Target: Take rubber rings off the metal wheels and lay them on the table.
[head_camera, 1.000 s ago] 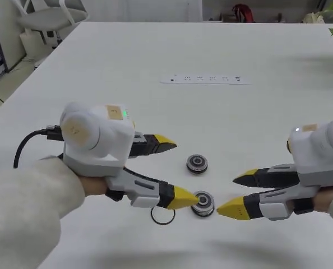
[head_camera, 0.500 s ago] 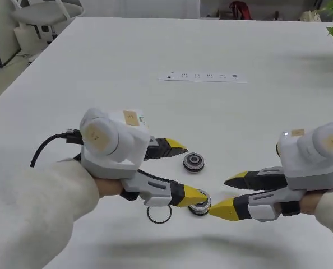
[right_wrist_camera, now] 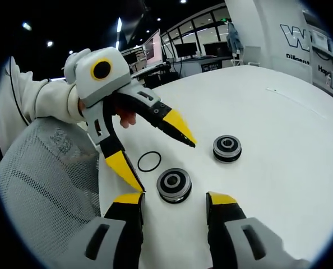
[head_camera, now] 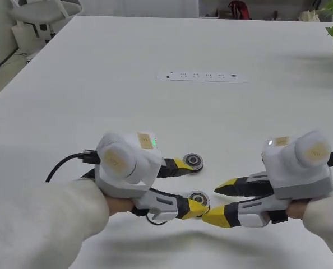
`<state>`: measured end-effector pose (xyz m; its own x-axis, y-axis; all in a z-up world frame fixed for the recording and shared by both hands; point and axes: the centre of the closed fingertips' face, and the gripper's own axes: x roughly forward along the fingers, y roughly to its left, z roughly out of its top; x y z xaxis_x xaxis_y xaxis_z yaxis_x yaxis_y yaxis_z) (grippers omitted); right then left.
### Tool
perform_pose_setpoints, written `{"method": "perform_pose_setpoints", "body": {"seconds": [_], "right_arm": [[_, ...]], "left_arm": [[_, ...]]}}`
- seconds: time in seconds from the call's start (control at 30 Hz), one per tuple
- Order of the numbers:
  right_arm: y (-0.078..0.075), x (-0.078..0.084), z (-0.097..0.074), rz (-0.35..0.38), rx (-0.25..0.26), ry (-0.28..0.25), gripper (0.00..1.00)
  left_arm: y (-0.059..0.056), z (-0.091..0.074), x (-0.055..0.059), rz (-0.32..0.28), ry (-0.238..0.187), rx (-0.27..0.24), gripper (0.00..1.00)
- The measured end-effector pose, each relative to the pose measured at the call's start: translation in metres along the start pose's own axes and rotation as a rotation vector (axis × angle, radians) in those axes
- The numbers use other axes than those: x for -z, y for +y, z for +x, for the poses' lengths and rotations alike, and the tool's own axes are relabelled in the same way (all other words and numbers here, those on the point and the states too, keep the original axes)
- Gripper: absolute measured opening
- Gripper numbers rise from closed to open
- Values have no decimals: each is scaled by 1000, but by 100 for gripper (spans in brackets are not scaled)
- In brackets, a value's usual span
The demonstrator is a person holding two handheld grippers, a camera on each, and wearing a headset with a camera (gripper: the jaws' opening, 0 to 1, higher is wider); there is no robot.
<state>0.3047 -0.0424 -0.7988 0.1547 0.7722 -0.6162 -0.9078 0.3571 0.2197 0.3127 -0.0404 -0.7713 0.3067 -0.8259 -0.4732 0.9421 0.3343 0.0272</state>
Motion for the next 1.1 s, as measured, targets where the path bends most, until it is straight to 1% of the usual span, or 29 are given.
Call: {"method": "perform_pose_setpoints", "body": {"seconds": [0.1,0.23,0.33,0.4,0.53,0.6,0.63,0.67,0.7,0.83,0.93,1.03,1.1], "right_arm": [[3,0,2,-4,-14,1,37],[3,0,2,-26,-11,7,35],[2,1,3,-33,-9,8,33],[2,2,4,-37,-8,13,32],[4,4,6,-50,-12,25,30],[4,4,7,-56,-11,28,29],[4,4,7,-58,-10,29,29],[4,4,7,-63,-8,30,28],[4,4,7,-67,-8,31,27],[3,3,7,-72,0,30,24],[3,6,9,-77,1,39,23],[3,9,10,-88,5,56,23],[2,8,10,-91,9,54,21]], "left_arm": [[-2,2,3,-4,1,7,40],[-2,2,6,-13,2,10,37],[-1,2,8,-14,5,6,32],[-2,3,9,-25,5,9,29],[-4,5,11,-16,12,12,27],[-4,6,14,-15,19,11,25],[-4,6,14,-19,18,13,24],[-6,6,14,-40,14,19,23],[-6,7,15,-49,13,19,23],[-5,6,17,-43,20,14,20],[-6,6,18,-48,23,13,17],[-6,7,18,-40,20,12,17],[-5,7,18,-39,20,7,16]]}}
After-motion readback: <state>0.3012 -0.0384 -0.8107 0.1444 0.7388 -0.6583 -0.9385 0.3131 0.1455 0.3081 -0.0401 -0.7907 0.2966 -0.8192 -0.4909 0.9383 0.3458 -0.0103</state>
